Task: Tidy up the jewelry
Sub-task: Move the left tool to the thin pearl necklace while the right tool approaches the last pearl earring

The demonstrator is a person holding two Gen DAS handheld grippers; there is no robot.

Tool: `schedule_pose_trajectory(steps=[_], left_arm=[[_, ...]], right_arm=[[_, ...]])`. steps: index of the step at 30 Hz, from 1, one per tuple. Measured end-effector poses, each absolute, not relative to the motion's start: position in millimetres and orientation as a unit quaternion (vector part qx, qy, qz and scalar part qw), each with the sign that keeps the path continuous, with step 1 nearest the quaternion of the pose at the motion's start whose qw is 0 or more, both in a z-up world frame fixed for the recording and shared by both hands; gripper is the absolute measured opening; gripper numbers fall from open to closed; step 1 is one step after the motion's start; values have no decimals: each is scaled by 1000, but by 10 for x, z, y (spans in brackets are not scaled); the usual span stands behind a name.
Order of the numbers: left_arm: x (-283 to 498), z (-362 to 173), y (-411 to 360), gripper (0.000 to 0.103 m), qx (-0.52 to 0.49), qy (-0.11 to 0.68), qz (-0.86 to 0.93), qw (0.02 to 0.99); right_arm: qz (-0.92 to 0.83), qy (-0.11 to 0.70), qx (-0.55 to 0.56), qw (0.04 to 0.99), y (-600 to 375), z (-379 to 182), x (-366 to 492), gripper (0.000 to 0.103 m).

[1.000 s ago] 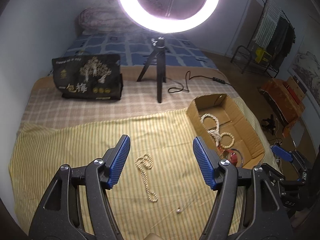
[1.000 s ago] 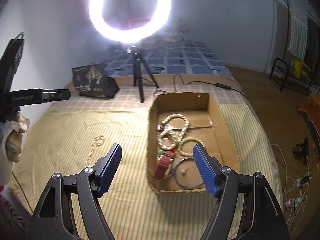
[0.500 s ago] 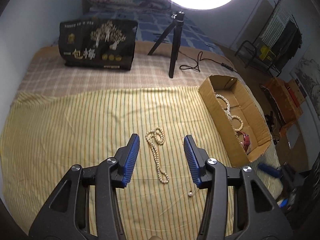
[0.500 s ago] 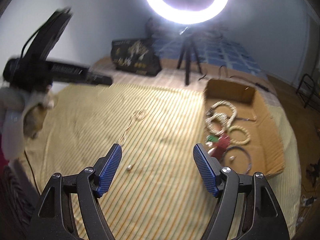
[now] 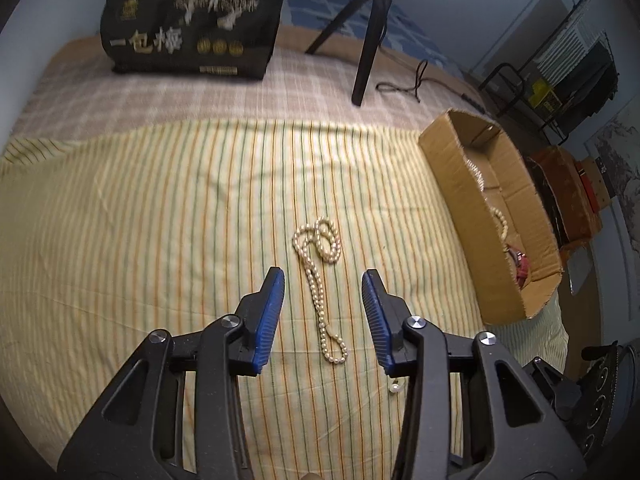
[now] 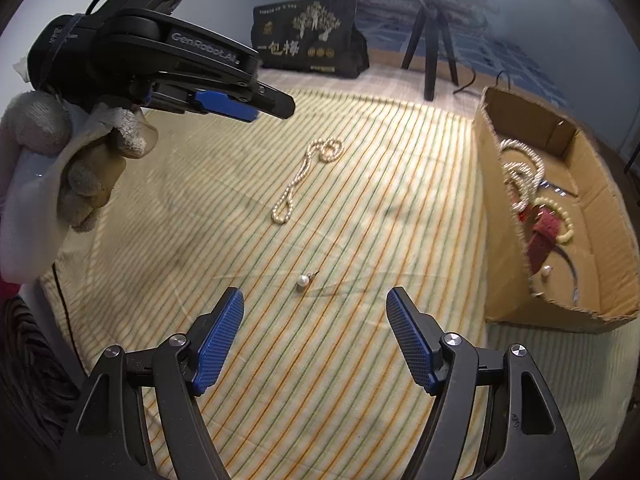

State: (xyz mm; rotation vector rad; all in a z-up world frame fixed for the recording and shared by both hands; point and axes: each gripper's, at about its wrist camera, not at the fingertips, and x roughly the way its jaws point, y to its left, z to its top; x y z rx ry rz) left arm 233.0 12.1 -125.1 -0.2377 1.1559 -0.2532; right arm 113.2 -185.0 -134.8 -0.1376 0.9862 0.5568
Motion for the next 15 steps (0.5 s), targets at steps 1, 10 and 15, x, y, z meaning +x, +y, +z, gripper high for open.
schedule_pose_trajectory(steps=[1,10,15], left_arm=[[2336,-1278,109,41,-112,546,-119,822],[2405,-1586,-54,41,-98,577,-119,802],[2452,-1685,-88,41,-95,583,-114,799]], right_arm=[[265,469,-65,840,-1840,-1365,1141,73],[276,490,-71,824,-1732,-1571,1233,53],[279,499,-56,818,-1735,-1632,1323,40]])
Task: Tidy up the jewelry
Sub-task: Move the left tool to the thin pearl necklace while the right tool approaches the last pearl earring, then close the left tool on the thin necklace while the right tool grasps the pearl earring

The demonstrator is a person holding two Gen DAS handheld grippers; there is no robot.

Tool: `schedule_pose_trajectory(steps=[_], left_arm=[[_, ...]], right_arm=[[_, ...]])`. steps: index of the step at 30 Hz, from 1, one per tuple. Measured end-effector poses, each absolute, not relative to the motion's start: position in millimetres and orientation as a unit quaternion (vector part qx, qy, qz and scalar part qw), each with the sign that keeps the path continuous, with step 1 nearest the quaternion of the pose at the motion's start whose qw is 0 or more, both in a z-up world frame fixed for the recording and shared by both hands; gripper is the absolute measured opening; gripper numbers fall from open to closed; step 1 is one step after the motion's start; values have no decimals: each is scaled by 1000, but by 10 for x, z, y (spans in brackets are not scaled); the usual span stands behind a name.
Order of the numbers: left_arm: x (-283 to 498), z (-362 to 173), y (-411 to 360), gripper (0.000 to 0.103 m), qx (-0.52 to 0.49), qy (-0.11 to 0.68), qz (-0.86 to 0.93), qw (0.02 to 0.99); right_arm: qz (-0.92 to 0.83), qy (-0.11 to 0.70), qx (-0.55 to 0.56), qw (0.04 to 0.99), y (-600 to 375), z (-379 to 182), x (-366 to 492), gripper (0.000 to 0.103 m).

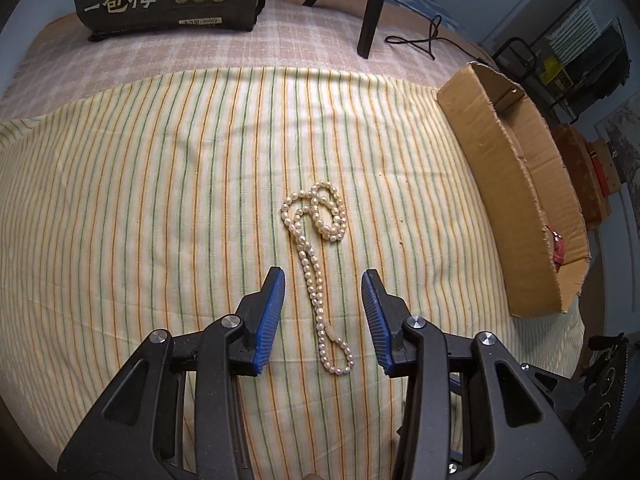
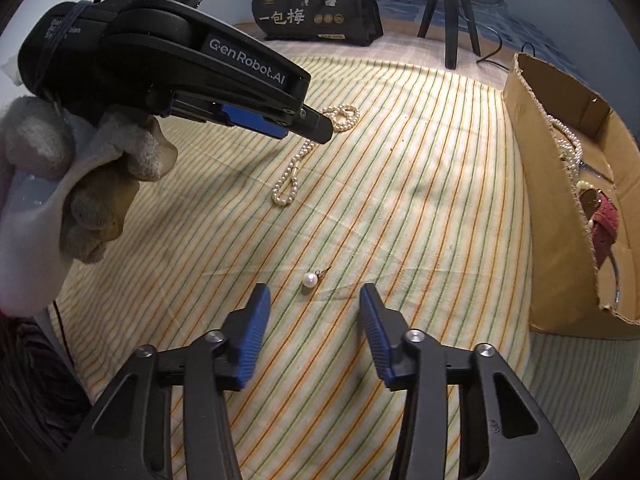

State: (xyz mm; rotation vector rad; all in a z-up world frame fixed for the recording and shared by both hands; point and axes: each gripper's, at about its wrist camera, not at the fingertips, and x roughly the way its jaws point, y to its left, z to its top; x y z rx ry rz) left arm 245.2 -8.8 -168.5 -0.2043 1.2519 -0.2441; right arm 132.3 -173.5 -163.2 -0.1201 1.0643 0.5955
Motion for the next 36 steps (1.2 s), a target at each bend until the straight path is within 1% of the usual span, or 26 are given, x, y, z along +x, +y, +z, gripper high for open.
schedule_pose_trajectory(steps=[1,2,5,8,10,14,15,16,18,20,21,24,31,36], left_arm=[[2462,-1707,-85,41,-96,585,-113,798],[2476,-1728,-92,41,-97,586,-112,796],[2507,-1782,-87,36,-98,590,-108,794],[2535,-1809,-96,36,-98,591,-106,794],[2546,-1835,-125,36,-93,590,-105,795],[2542,-1867,-182,35,-76,583,-102,803],[2542,-1868,-191,29,-71,581,-99,805],[2539,-1868,-192,26,-64,579,-96,807],[2538,-1869,-176,15,-59,576,-92,810],[2538,-1871,-148,12,-65,574,-90,811],[2536,-1872,-138,9,-68,573,-90,812],[2512,-1861,-123,5,-66,571,-89,813],[2471,-1772,-43,5,-110,571,-96,808],[2414,-1556,-20,5,-130,553,-110,816]], right_arm=[[280,500,-55,817,-1730,-1646,1333,37],[282,501,-54,817,-1727,-1653,1344,37],[283,500,-59,816,-1702,-1674,1365,37],[284,499,-63,816,-1669,-1687,1383,36],[283,499,-70,816,-1643,-1704,1395,32],[280,499,-83,816,-1614,-1731,1421,29],[280,499,-84,816,-1613,-1734,1424,26],[280,499,-85,816,-1614,-1736,1430,22],[278,499,-86,816,-1620,-1741,1440,17],[278,500,-87,816,-1632,-1751,1466,13],[278,500,-87,816,-1636,-1754,1473,11],[278,500,-87,816,-1637,-1760,1490,9],[278,495,-90,819,-1647,-1710,1486,9],[274,487,-83,825,-1685,-1604,1421,9]])
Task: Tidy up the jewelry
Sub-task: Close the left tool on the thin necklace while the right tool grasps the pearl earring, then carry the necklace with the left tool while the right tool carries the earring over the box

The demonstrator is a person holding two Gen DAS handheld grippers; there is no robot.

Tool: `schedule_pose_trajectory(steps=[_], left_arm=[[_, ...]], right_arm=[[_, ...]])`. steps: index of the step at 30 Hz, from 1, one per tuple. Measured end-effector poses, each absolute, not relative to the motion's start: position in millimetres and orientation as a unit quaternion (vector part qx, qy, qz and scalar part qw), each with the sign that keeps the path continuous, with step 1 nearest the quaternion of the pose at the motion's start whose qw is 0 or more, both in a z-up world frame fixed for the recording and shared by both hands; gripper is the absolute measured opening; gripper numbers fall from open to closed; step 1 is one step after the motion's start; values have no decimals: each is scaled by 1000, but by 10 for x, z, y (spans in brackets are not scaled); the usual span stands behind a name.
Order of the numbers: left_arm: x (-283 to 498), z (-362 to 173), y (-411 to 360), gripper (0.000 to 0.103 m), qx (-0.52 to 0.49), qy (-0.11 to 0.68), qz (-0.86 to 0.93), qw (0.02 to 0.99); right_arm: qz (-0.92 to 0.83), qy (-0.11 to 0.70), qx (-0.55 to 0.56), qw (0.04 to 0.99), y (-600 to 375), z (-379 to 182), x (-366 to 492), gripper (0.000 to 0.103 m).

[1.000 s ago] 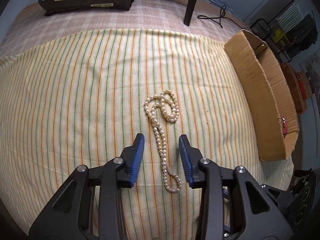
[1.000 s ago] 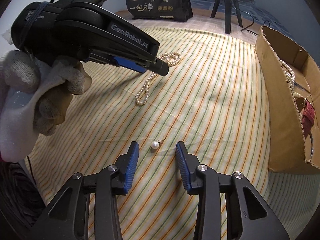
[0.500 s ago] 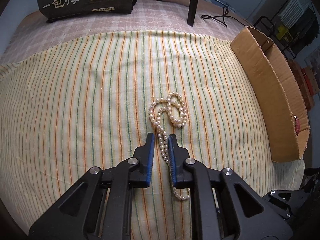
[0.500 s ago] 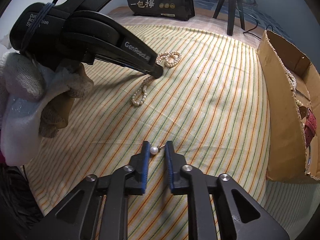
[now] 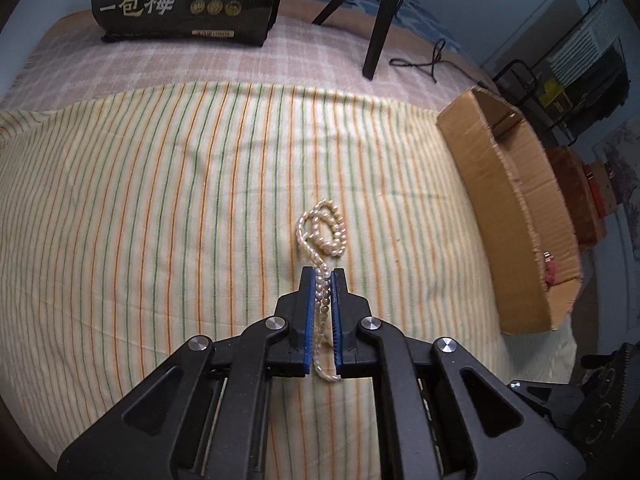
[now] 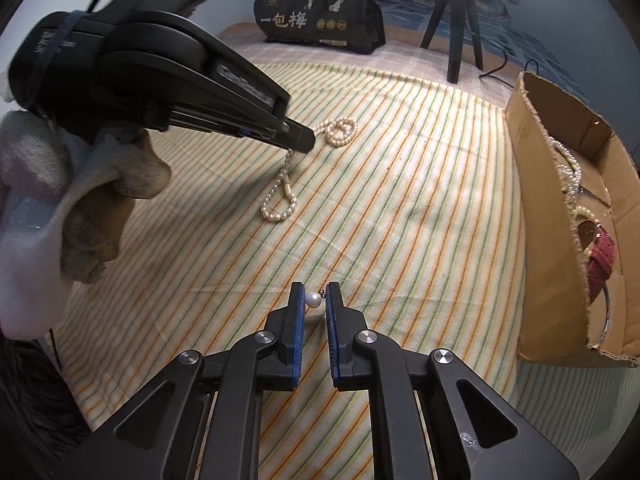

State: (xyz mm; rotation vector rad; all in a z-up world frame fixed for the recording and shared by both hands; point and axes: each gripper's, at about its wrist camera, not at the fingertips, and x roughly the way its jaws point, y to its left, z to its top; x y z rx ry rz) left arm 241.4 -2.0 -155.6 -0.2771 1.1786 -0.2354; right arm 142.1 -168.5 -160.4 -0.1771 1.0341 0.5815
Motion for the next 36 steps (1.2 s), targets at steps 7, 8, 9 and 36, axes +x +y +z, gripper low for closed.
schedule_pose_trajectory(steps=[7,8,9,36], left_arm=[[2378,-1260,43,5,-153,524,-121,829],[2365,-1201,43,5,-153,518,-122,833],[2353,-1160,42,5,-154,514,-124,835],[2058,-295,-264,5,-157,436,-180,867]], right_arm=[[270,474,-72,835,-1766,-1451,1392,9],[270,472,-71,836,-1774,-1425,1387,9],[270,470,-69,838,-1782,-1399,1384,9],[233,394,-6,889,-2508,-650,1358,9]])
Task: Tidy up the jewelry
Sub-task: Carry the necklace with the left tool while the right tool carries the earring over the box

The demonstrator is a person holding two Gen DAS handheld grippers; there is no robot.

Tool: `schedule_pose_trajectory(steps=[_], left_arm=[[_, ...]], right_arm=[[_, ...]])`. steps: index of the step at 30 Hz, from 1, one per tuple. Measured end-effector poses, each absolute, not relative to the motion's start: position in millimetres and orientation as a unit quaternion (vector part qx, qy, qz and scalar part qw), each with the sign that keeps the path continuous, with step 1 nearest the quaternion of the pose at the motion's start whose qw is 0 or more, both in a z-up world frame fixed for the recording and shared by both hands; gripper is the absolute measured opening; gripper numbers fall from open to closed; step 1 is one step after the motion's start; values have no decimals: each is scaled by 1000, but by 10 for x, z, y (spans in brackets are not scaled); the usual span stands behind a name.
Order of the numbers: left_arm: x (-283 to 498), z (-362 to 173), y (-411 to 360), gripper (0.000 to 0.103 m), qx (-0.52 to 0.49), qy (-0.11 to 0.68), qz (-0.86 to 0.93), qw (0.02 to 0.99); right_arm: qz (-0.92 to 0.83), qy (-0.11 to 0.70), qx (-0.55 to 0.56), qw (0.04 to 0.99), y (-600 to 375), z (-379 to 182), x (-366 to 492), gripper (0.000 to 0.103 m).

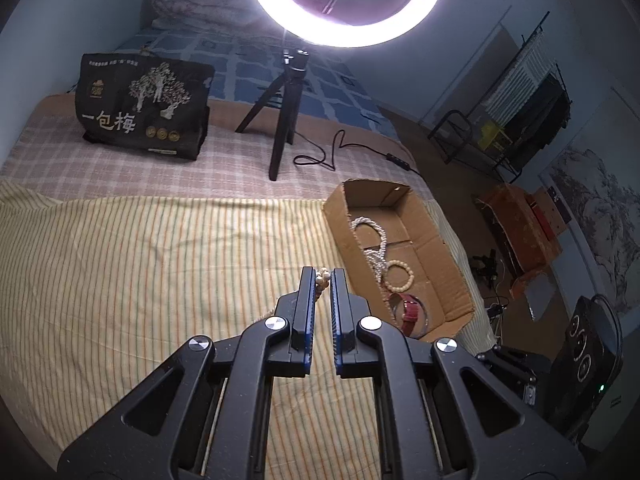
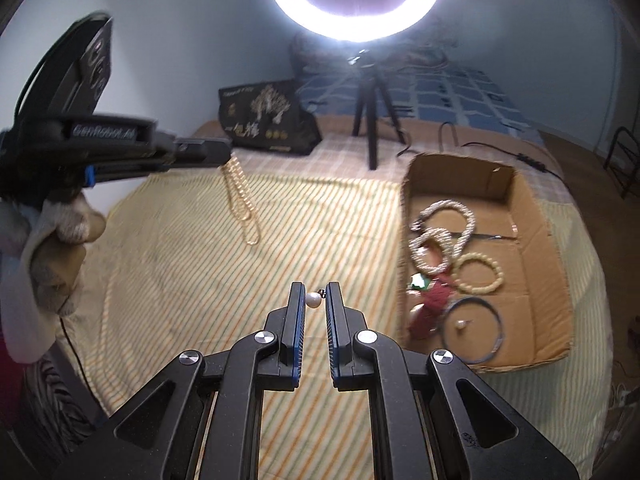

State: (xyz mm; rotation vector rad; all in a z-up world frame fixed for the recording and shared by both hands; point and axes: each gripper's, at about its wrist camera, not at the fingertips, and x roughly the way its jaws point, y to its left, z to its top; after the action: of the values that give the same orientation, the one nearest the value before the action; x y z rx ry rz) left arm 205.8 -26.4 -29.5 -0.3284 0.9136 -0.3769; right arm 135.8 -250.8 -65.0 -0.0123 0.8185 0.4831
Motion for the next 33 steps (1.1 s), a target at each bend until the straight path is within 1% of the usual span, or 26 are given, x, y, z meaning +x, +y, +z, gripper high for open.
schedule_pose_trajectory(steps=[16,33], left_arm=[[2089,-114,-793,5,-154,424,-223,864],[2354,-151,-1302,5,-151,428,-246,856]], right_arm=[[176,373,42,910,-3211,-437,1448,9],[152,384,63,909,-3530,-552,1694,9]])
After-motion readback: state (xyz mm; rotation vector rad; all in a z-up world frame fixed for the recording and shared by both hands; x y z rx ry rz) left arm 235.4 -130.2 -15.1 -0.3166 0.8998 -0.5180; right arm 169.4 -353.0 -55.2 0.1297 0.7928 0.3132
